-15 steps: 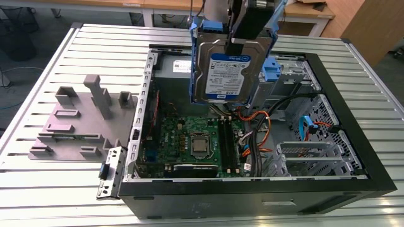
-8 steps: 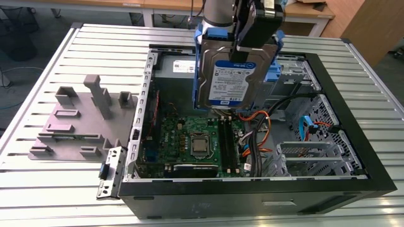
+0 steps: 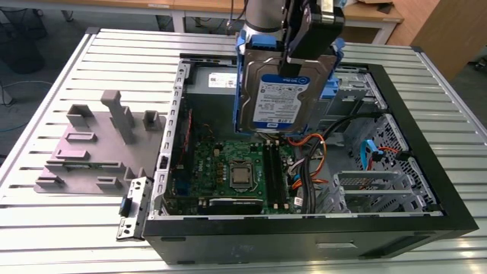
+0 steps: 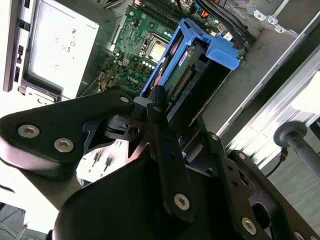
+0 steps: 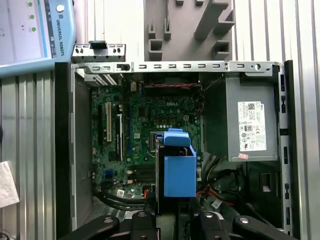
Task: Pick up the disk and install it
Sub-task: 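Pick up the disk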
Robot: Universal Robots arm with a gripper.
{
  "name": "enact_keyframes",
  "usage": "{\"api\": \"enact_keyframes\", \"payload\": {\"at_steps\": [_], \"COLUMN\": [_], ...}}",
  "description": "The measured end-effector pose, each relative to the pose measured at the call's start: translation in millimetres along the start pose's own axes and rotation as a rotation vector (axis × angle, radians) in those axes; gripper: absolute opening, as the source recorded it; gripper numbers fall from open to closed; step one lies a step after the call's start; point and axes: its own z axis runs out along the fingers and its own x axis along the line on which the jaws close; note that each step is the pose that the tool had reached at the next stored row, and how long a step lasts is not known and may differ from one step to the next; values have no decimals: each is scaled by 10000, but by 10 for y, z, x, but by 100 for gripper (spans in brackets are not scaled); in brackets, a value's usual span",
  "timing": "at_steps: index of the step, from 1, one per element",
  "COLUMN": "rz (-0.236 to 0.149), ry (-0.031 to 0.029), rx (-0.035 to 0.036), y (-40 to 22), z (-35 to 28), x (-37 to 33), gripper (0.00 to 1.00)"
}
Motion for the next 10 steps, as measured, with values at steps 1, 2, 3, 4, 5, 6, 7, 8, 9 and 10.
{"api": "enact_keyframes", "payload": {"at_steps": [1,2,3,4,5,6,7,8,9,10], "rz": [0,0,0,1,1,1,1,1,1,1], "ry": [-2,-1,0,1,0,0,0,0,0,-1], "rx": [1,0,0,-1,-1,-1,-1,-1,-1,-1], "y": [-13,-29,-45,-61,-77,-94,-112,-127,-141,-160], "z": [1,1,0,0,0,0,0,0,0,0], "x": [0,-1,-3,-3,-4,-5,-6,-6,-7,-8], "gripper": [35,35,35,35,35,35,35,35,35,35]}}
